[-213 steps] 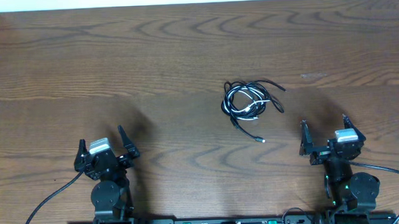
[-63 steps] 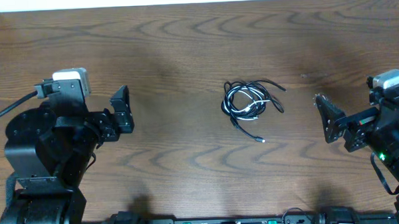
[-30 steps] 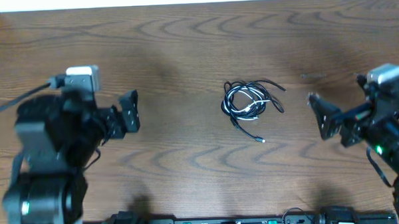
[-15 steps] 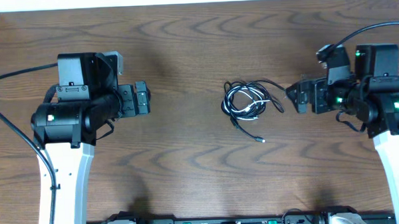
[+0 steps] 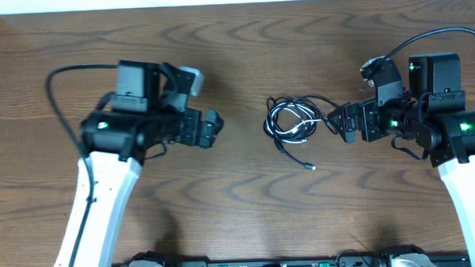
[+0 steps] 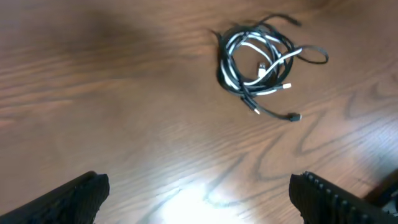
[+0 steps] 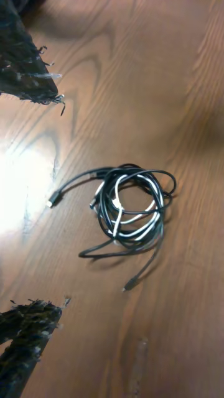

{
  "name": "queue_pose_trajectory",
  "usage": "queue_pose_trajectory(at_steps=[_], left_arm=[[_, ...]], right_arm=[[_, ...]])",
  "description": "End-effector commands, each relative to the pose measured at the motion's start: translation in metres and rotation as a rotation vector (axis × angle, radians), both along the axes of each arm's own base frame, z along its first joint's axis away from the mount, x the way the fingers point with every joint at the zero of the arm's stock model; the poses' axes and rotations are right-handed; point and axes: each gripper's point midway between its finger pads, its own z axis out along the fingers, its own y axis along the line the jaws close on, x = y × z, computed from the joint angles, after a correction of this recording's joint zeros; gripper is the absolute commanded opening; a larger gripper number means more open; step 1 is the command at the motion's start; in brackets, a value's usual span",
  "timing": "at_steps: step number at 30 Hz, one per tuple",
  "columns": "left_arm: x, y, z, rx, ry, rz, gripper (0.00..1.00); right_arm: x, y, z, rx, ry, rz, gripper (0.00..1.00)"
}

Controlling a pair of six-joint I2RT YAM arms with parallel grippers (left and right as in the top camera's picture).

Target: Untangle cables

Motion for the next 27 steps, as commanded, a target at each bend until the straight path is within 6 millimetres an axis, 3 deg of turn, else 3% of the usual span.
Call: queue_pose_trajectory(at_steps=[1,8,9,11,14,16,22,25,27], left_arm=[[0.002,-0.025,-0.001,-0.035,-0.011,-0.046,0.98],[-0.002,-0.056,0.007,-0.057,-0.064,-0.129,0.98],[-0.004,-0.059,0.007,-0.066,-0.055,-0.123,0.98],[-0.004,-0.059,0.008,-0.075,-0.047,-0.108,0.98],[-0.005,-0.059,0.013,-0.079,-0.059,-0.108,0.98],[-0.007,-0.058,0.018,-0.085,-0.076,-0.109,0.98],[-0.017,-0.054,0.042,-0.109,-0.148,-0.111,0.98],[-0.021,-0.053,0.051,-0.118,-0.176,-0.112,0.98],[-0.022,-0.052,0.054,-0.121,-0.184,-0.112,0.98]], right_arm=[[0.008,-0.001,-0.007,-0.045,0.0,0.025,0.99],[0.035,0.003,-0.066,-0.056,0.16,0.031,0.99],[0.043,0.004,-0.084,-0.056,0.204,0.034,0.95],[0.048,0.009,-0.099,-0.034,0.239,0.048,0.88],[0.053,0.014,-0.12,-0.034,0.272,0.089,0.99],[0.055,0.016,-0.134,-0.044,0.298,0.104,0.99],[0.051,0.026,-0.169,-0.063,0.379,0.166,0.83],[0.05,0.027,-0.176,-0.065,0.397,0.171,0.83],[0.051,0.028,-0.177,-0.065,0.393,0.172,0.72]])
